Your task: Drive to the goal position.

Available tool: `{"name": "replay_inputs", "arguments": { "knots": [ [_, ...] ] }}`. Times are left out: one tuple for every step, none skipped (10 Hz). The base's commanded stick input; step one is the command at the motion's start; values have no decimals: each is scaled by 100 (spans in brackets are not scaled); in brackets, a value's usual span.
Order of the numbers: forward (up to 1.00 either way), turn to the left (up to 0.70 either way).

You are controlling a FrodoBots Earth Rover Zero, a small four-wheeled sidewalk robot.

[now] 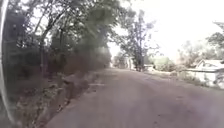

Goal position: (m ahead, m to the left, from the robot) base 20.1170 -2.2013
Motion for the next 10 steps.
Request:
{"name": "replay_inputs", "arguments": {
  "knots": [
    [70,0],
    [70,0],
    [70,0],
    [70,0],
    [70,0],
    [70,0],
    [70,0],
    [70,0],
    [70,0],
    [70,0]
  ]
}}
